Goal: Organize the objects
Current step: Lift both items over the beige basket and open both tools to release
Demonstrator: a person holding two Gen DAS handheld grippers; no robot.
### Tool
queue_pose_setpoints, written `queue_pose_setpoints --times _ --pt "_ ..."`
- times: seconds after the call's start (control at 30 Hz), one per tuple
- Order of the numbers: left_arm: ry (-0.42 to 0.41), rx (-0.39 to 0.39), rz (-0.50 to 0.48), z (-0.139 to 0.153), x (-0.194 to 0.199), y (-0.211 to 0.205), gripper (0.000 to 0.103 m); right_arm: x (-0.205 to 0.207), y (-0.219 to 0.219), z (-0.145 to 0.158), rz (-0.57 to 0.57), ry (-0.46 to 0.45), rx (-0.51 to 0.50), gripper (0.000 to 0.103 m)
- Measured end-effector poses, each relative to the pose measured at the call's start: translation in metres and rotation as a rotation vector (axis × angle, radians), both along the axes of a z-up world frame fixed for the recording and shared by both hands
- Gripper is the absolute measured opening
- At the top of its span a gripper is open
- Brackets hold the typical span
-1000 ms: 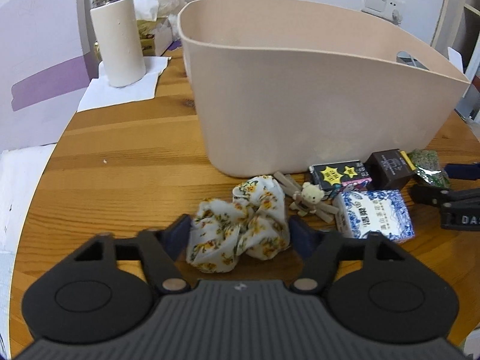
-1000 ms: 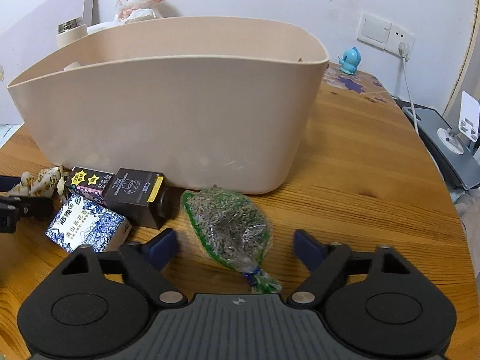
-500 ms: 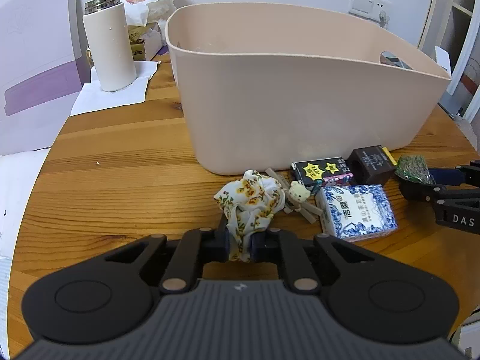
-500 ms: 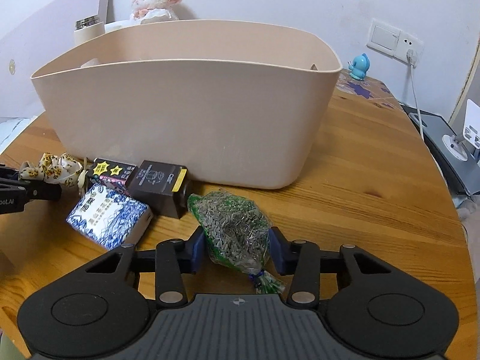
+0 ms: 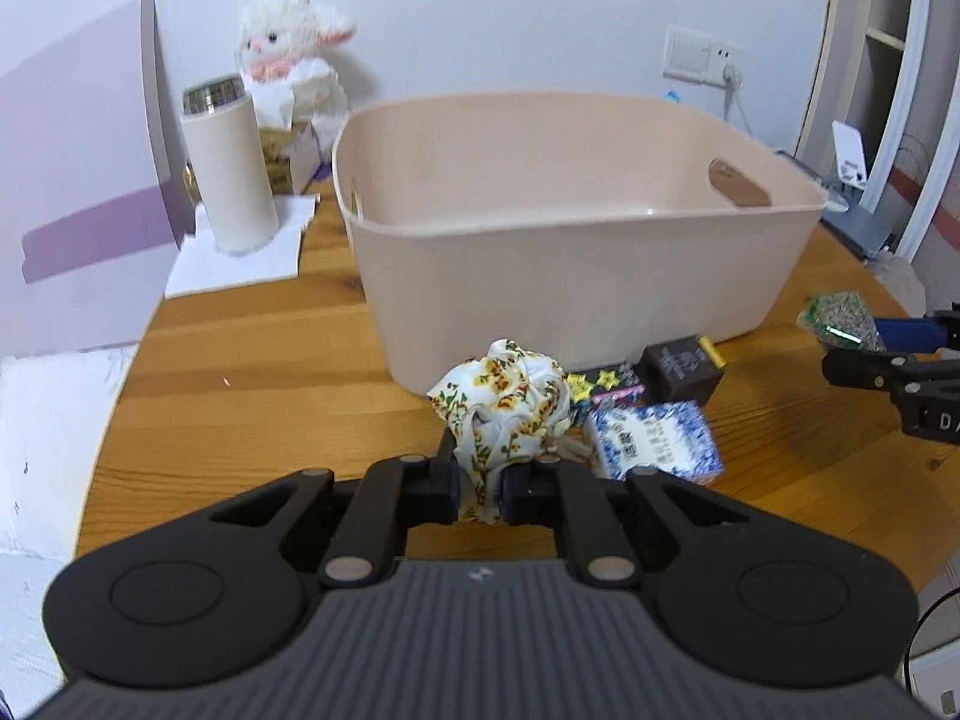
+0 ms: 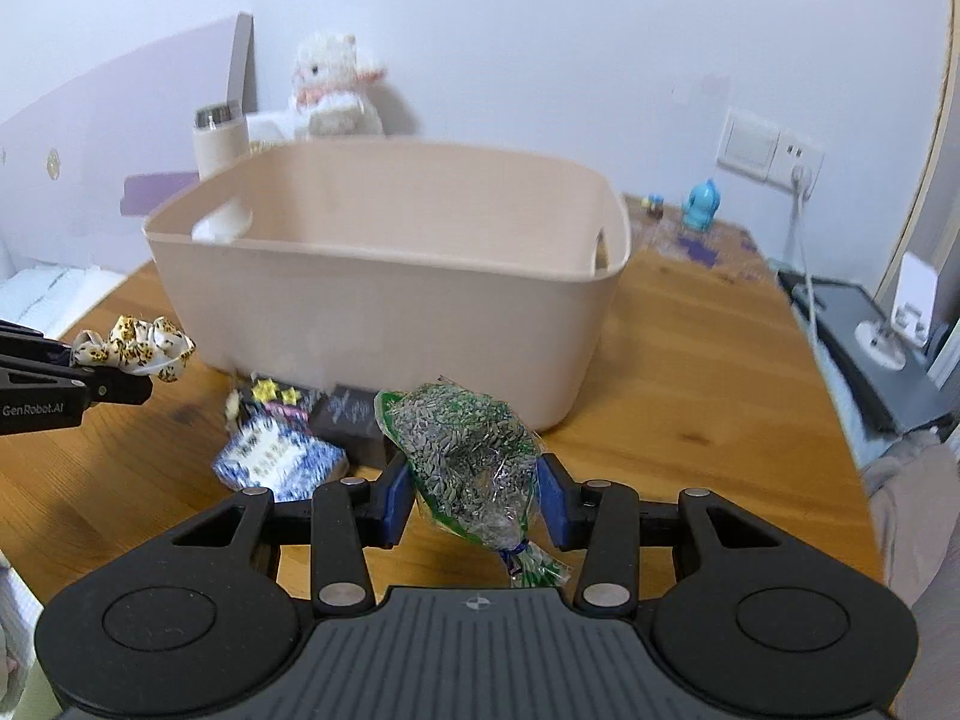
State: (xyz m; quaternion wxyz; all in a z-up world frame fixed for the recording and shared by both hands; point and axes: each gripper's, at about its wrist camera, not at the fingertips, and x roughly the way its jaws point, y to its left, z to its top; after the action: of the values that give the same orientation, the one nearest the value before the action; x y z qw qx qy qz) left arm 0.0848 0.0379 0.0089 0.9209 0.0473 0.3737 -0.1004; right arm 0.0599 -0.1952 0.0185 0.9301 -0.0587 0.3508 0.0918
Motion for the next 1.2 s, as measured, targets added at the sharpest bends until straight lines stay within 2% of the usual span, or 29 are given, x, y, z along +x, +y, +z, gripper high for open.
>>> queue_pose_setpoints --times 0.43,0.87,1.0,1.2 --pt "-0.153 -0.016 -0.029 0.060 -0.013 -0.005 0.014 -0.016 -0.017 0.060 -0.032 -0.160 0.011 0.041" --pt "-0.253 0.017 -0.030 0.095 0.025 -0.029 0.014 0.010 -0.012 0.098 -0.041 -0.274 0.035 0.041" --pt "-0.244 0.030 -0.024 0.094 0.043 -0.037 0.014 0.025 -0.002 0.101 -0.039 -0.283 0.047 0.041" --pt "-0.169 0.045 0.008 0.076 0.080 -0.048 0.014 0.059 0.012 0.092 -0.033 -0.252 0.044 0.041"
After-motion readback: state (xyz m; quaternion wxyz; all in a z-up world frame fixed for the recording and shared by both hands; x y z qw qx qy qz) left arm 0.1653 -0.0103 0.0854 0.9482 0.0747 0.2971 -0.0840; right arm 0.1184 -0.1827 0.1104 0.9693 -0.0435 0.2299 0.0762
